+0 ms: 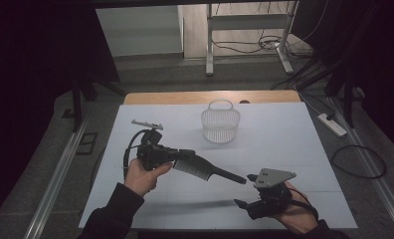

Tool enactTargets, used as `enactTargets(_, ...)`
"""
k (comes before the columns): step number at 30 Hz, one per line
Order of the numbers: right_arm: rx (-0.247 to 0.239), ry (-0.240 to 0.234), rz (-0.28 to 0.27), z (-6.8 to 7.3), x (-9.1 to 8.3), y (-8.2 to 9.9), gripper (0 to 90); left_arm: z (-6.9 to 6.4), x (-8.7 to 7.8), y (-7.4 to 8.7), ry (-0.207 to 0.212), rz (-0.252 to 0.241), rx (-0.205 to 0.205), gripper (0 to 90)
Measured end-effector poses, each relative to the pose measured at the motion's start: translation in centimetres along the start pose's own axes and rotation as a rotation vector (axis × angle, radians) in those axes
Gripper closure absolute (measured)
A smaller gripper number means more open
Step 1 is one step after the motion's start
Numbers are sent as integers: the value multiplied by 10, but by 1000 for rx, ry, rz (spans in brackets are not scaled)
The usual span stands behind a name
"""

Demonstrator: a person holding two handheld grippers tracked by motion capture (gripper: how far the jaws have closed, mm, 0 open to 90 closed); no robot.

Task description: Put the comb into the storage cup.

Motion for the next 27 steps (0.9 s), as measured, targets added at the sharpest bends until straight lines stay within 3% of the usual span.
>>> enactTargets(11,107,-2,-11,-14,-12,9,39,7,-9,-8,-32,-22,-3,839)
enactTargets(27,183,64,-15,-27,-30,26,0,17,-21,-21,-71,-51,-15,838)
Point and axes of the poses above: each handheld gripper's, and its own axes: x roughly forward along the jaws, y roughly out of its underside, z roughly to its left, the point moved 8 cm from there along x, roughly forward along the jaws, and after that the axes turned 13 degrees about -y, right-handed, at the moved point
